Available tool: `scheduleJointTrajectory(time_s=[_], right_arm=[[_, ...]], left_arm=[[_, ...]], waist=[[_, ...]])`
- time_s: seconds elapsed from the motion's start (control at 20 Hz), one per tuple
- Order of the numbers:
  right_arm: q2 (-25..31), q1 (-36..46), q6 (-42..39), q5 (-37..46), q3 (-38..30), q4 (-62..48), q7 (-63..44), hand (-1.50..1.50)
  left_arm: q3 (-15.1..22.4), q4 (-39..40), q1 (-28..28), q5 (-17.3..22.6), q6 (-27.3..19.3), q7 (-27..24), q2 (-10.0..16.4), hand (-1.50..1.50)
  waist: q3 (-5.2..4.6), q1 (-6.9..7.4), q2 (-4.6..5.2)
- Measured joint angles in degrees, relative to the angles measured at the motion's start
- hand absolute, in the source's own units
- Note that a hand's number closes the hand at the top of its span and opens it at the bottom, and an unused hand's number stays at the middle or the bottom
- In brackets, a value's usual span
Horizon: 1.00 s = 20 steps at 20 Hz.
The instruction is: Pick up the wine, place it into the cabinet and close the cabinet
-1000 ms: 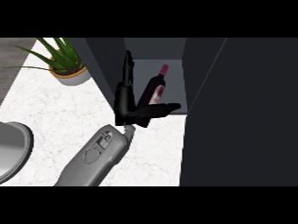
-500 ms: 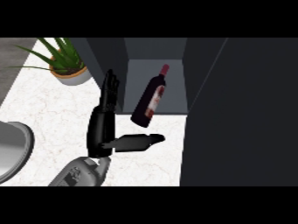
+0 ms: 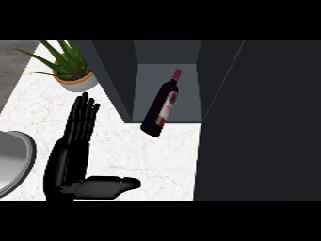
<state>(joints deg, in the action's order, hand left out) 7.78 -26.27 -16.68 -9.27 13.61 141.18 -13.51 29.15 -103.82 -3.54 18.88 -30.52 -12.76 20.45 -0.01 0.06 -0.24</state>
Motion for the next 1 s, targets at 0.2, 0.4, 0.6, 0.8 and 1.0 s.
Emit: scheduleJointTrajectory(time_s=[0.2, 0.4, 0.6, 0.8, 1.0], right_arm=[[3.41, -0.07, -3.85, 0.35, 1.30, -0.06, -0.49, 1.50], [6.12, -0.84, -6.65, 0.77, 1.93, 0.22, 0.06, 1.50], [6.95, -2.20, -7.84, 0.66, 0.54, 0.54, 1.55, 1.50], [7.17, -1.84, -9.02, 0.65, 1.22, 0.53, 2.08, 1.50], [6.14, -0.17, -8.86, 0.31, 4.45, 0.04, 0.06, 1.50]], left_arm=[[-2.10, -2.96, 4.05, 3.47, 6.48, -1.81, 3.50, 1.50], [-4.95, -4.86, 7.50, 6.57, 12.09, -3.09, 6.54, 1.50], [-8.61, -6.64, 12.33, 9.17, 17.29, -5.34, 9.02, 1.50], [-11.92, -5.59, 13.98, 10.75, 21.27, -6.62, 9.97, 1.50], [-14.43, -5.98, 16.89, 11.96, 24.69, -8.08, 11.23, 1.50]], waist=[[-0.02, 0.02, 0.04], [-0.06, -0.10, 0.07], [-0.06, -0.10, 0.12], [-0.03, -0.12, 0.22], [-0.02, 0.33, 0.29]])
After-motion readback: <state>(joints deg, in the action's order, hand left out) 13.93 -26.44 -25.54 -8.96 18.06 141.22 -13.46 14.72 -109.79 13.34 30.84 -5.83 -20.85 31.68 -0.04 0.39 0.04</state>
